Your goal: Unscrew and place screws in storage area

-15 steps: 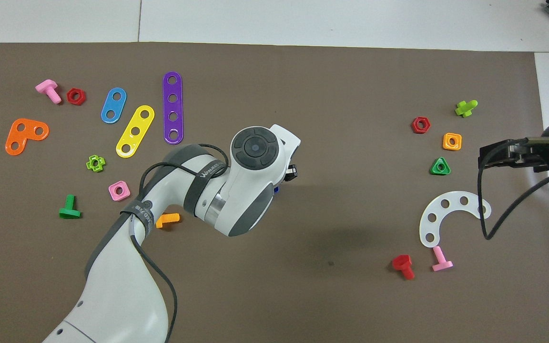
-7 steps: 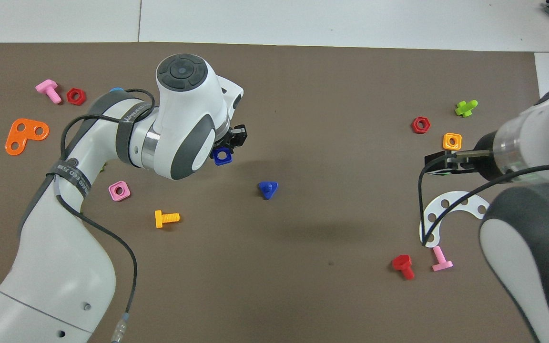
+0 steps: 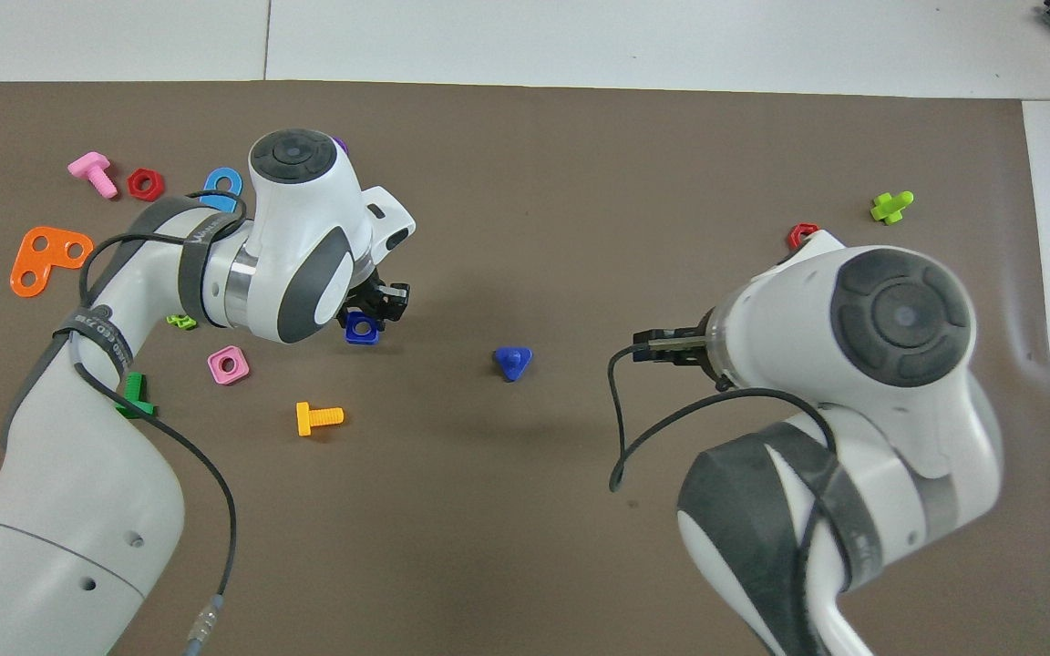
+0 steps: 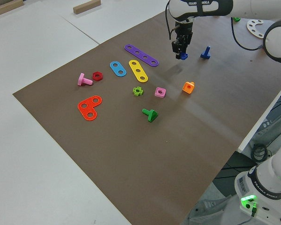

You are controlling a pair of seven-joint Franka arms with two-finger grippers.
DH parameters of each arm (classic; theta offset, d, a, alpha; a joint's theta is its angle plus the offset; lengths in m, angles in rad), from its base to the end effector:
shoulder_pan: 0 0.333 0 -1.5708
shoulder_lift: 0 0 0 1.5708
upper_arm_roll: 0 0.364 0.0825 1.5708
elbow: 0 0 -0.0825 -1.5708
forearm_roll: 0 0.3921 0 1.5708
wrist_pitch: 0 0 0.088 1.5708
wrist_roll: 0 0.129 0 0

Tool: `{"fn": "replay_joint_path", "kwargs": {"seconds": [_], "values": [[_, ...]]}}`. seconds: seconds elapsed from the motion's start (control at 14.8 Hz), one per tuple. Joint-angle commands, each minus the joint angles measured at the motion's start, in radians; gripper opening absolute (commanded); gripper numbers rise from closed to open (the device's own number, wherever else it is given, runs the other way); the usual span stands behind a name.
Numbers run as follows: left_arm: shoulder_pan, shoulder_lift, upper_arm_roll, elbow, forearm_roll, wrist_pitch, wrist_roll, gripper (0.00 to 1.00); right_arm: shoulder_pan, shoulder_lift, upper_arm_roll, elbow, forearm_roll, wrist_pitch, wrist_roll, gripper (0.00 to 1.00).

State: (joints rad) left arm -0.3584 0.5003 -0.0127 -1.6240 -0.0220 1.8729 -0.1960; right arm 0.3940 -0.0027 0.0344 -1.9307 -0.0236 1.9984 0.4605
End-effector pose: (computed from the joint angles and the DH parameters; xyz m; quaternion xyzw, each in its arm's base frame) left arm 0.6306 -0.2466 0.3301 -0.9886 0.0818 0.1240 0.0225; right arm 0.5234 0.2370 0.5149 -0.9993 0.0115 -0.0365 0.0052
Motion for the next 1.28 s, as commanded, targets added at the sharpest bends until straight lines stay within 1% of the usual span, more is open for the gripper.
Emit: {"fn": "replay_joint_path", "kwargs": {"seconds": [0.0,0.07,0.13,0.2,0.27,0.47,0.54,0.61,0.67,0.74,0.81,0.94,1.01,1.08,1.15,1.21], "values": [[0.051,-0.063,-0.006,-0.105,0.03,0.067,0.118,0.24,0.078,0.096,-0.005,0.009,0.001,0.104,0.085,0.98],[0.068,-0.063,-0.006,-0.12,0.042,0.104,0.141,0.24,0.1,0.119,-0.005,0.009,-0.001,0.14,0.116,0.95],[0.082,-0.063,-0.007,-0.129,0.057,0.124,0.17,0.32,0.106,0.145,-0.004,0.009,-0.013,0.172,0.135,0.95],[0.094,-0.063,-0.007,-0.129,0.059,0.144,0.19,0.73,0.124,0.179,-0.004,0.01,-0.024,0.209,0.144,0.95],[0.102,-0.06,-0.007,-0.123,0.06,0.167,0.197,1.0,0.153,0.203,-0.005,0.012,-0.027,0.248,0.168,0.92],[0.105,-0.06,-0.006,-0.096,0.059,0.157,0.198,1.0,0.166,0.274,-0.004,0.045,-0.041,0.31,0.213,0.89],[0.119,-0.066,-0.006,-0.077,0.059,0.125,0.198,1.0,0.169,0.285,-0.004,0.045,-0.044,0.322,0.216,0.87],[0.131,-0.094,-0.007,-0.053,0.059,0.07,0.199,1.0,0.193,0.317,-0.005,0.056,-0.047,0.338,0.224,0.83],[0.145,-0.141,-0.006,-0.047,0.059,0.013,0.202,1.0,0.213,0.351,-0.007,0.079,-0.061,0.356,0.251,0.81],[0.174,-0.199,-0.007,-0.051,0.059,-0.032,0.214,1.0,0.213,0.363,-0.005,0.093,-0.087,0.358,0.277,0.8],[0.194,-0.254,-0.007,-0.054,0.059,-0.084,0.234,1.0,0.215,0.369,-0.005,0.104,-0.105,0.356,0.283,0.78],[0.237,-0.333,-0.006,-0.054,0.059,-0.182,0.269,1.0,0.233,0.417,-0.007,0.124,-0.12,0.367,0.288,0.72],[0.26,-0.368,-0.006,-0.056,0.057,-0.237,0.277,1.0,0.241,0.434,-0.007,0.137,-0.149,0.367,0.293,0.7],[0.286,-0.406,-0.006,-0.065,0.059,-0.283,0.282,0.98,0.233,0.435,-0.005,0.141,-0.179,0.368,0.293,0.67],[0.32,-0.454,-0.006,-0.091,0.057,-0.316,0.289,0.95,0.233,0.44,-0.005,0.141,-0.186,0.37,0.293,0.64],[0.356,-0.506,-0.006,-0.137,0.057,-0.323,0.302,0.95,0.239,0.446,-0.005,0.134,-0.187,0.387,0.3,0.59]]}}
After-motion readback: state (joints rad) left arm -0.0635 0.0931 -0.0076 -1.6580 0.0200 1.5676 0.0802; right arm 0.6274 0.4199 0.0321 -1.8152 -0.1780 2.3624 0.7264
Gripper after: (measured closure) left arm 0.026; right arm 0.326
